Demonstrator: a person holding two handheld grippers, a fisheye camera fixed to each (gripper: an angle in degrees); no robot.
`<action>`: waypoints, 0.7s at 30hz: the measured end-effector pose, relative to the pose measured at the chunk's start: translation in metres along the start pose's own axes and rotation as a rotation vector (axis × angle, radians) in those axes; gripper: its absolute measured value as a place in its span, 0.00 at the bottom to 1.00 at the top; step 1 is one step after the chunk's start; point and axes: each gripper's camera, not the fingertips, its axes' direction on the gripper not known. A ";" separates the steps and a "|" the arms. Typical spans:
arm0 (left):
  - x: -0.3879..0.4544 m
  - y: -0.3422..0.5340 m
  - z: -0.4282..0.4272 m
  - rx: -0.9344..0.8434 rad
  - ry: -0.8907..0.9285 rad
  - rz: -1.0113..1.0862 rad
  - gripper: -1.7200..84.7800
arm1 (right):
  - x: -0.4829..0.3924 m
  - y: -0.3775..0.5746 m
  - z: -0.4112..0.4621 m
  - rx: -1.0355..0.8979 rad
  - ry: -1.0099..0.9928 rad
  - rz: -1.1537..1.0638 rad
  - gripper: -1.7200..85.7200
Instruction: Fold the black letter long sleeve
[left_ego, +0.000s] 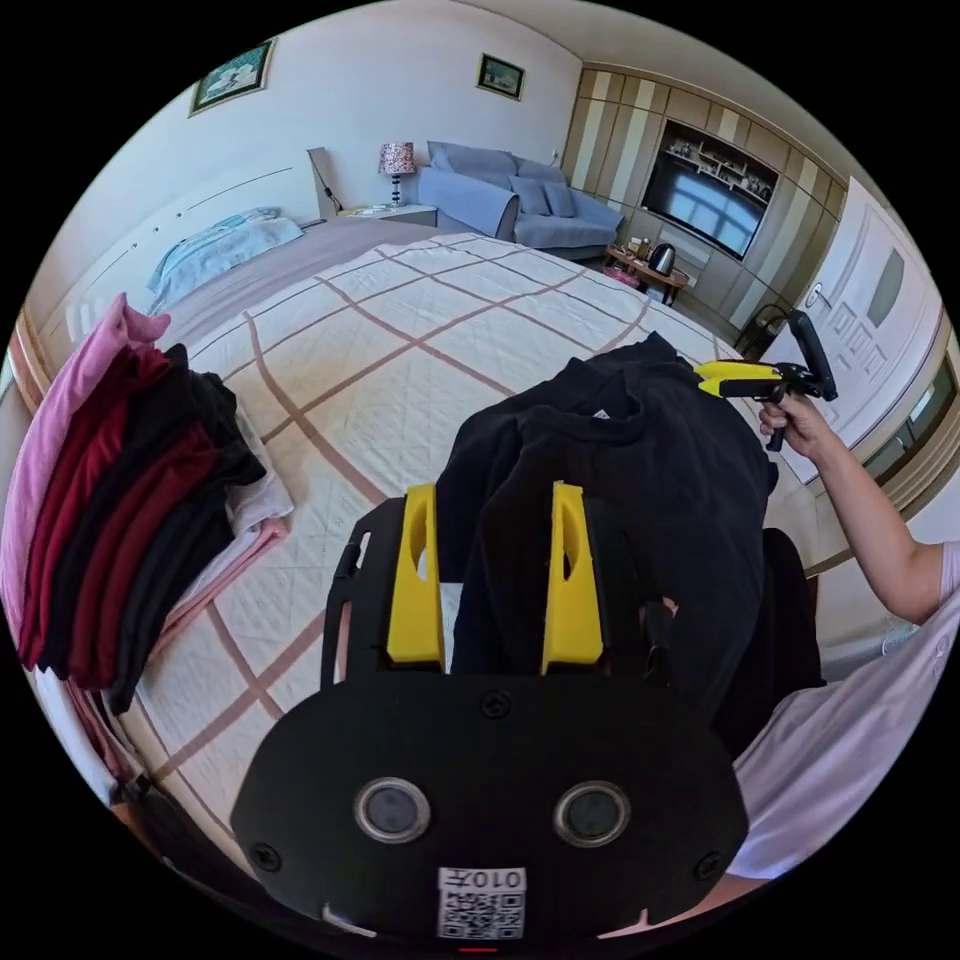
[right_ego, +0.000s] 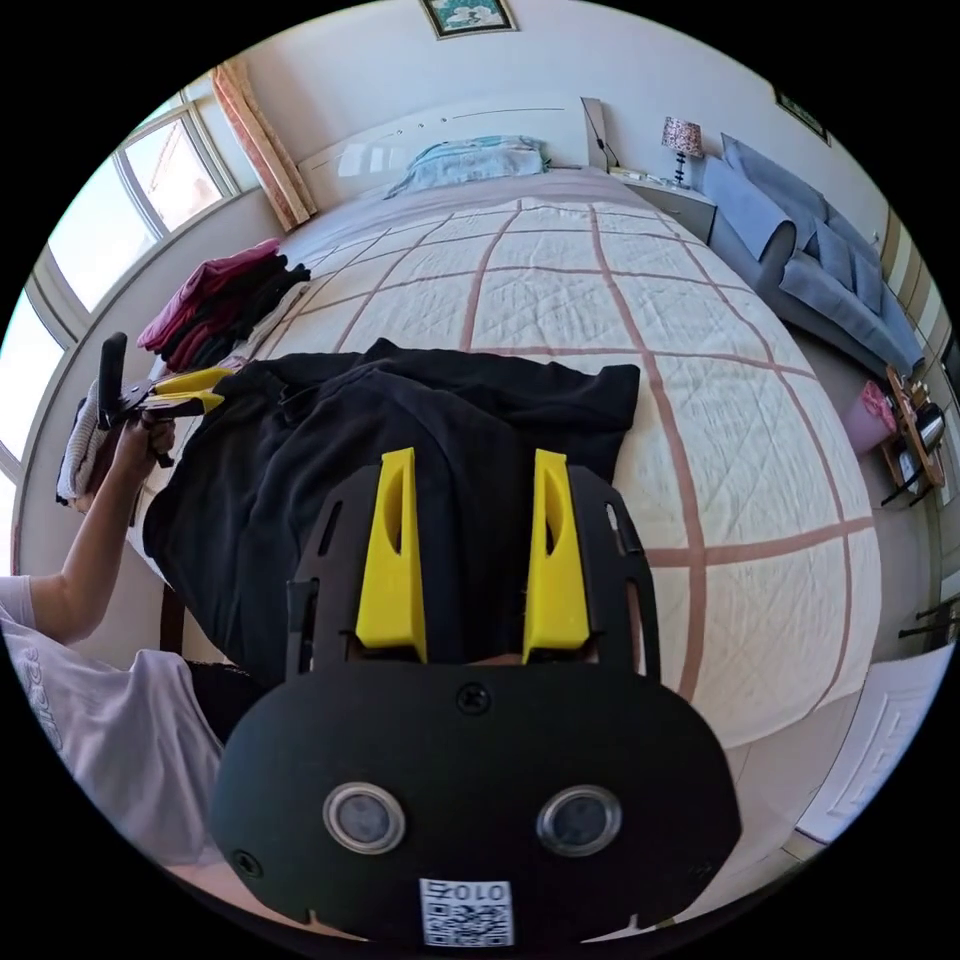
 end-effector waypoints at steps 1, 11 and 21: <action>0.001 -0.001 0.004 -0.004 0.016 0.003 0.17 | 0.000 -0.002 0.007 -0.027 -0.016 -0.001 0.15; 0.072 0.026 -0.022 0.093 -0.039 0.199 0.05 | -0.032 0.045 -0.066 0.155 -0.145 -0.202 0.08; 0.130 0.145 -0.022 -0.032 0.016 0.160 0.03 | -0.054 0.153 -0.029 -0.044 -0.129 -0.279 0.08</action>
